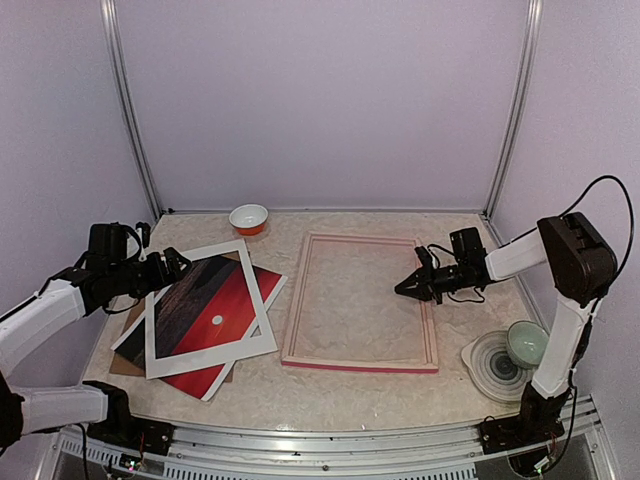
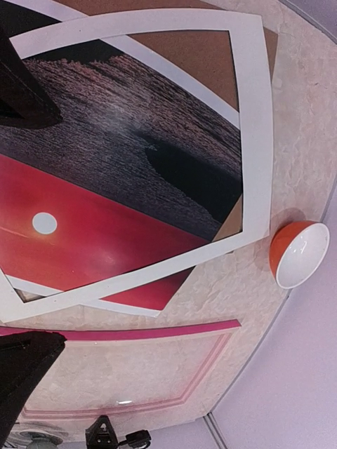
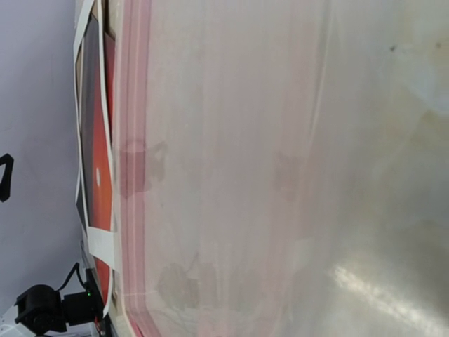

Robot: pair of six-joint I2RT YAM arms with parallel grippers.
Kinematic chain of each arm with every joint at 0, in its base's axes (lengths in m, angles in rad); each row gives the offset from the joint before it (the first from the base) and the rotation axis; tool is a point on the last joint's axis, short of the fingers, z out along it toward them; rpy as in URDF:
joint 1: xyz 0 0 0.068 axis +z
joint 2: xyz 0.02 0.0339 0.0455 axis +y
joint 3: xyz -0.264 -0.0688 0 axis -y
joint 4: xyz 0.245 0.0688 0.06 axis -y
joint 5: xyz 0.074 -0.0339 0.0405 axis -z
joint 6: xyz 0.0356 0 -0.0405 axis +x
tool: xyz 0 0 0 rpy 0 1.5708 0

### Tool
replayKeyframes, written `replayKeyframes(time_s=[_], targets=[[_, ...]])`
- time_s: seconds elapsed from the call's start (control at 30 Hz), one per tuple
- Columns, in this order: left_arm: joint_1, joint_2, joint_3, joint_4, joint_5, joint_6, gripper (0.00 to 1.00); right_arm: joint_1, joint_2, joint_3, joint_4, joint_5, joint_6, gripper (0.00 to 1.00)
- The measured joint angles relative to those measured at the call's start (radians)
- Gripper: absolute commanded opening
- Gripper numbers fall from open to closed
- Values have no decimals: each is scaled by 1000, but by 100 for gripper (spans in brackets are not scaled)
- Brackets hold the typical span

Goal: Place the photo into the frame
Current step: Place the glass panel at the frame body.

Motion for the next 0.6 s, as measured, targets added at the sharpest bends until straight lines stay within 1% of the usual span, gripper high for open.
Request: replayKeyframes(time_s=[0.6], targets=[[-2, 0, 0, 0, -7, 0, 99, -18, 0, 31, -94, -20, -80, 0]])
